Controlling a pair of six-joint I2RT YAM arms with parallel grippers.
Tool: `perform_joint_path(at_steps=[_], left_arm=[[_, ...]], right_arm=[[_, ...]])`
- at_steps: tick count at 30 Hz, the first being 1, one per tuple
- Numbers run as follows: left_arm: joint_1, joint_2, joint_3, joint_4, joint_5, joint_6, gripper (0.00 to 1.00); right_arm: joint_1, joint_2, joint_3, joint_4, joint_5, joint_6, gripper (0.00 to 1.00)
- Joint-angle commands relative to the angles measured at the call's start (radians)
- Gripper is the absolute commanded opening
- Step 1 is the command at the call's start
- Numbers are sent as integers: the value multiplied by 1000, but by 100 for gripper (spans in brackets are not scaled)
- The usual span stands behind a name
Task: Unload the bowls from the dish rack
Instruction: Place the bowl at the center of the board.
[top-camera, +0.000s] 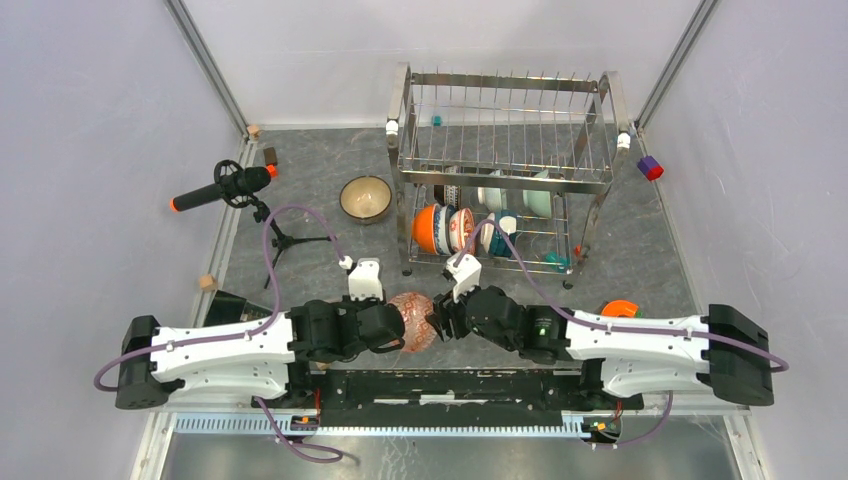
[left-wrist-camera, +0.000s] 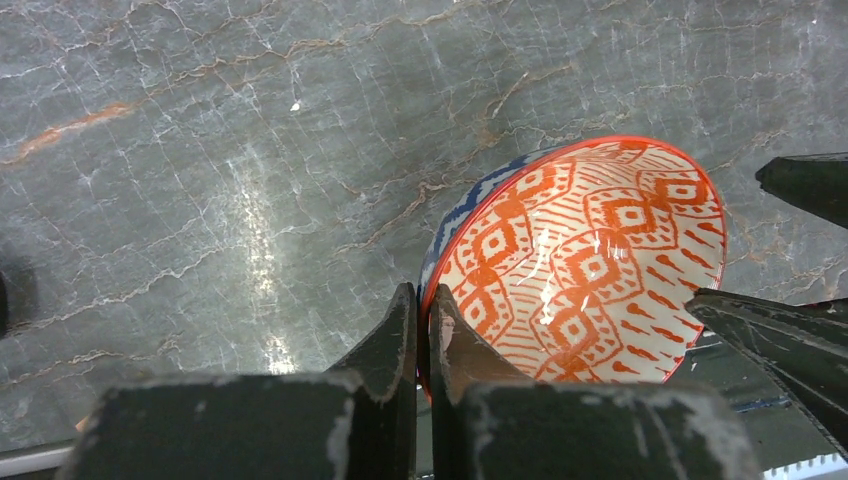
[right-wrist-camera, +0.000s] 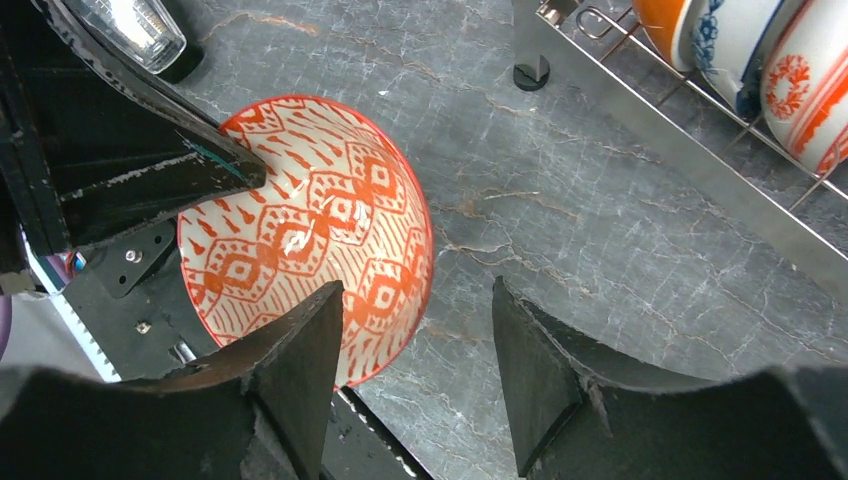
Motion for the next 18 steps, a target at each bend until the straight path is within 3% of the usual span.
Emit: perform_joint_path(at_steps=[1, 9, 14, 18], left_arm=[[-4, 13, 56, 42, -7, -70, 2], [-4, 18, 51, 65, 4, -60, 2], [-5, -9, 40, 50, -36, -57, 2], [-4, -52, 26, 46, -56, -29, 2]], right_arm=[[-8, 41, 77, 1, -18, 14, 60], [-31, 96, 92, -19, 4, 14, 51], [-33, 26, 96, -93, 103, -32, 59], [-33, -145, 20, -155, 248, -117, 64]])
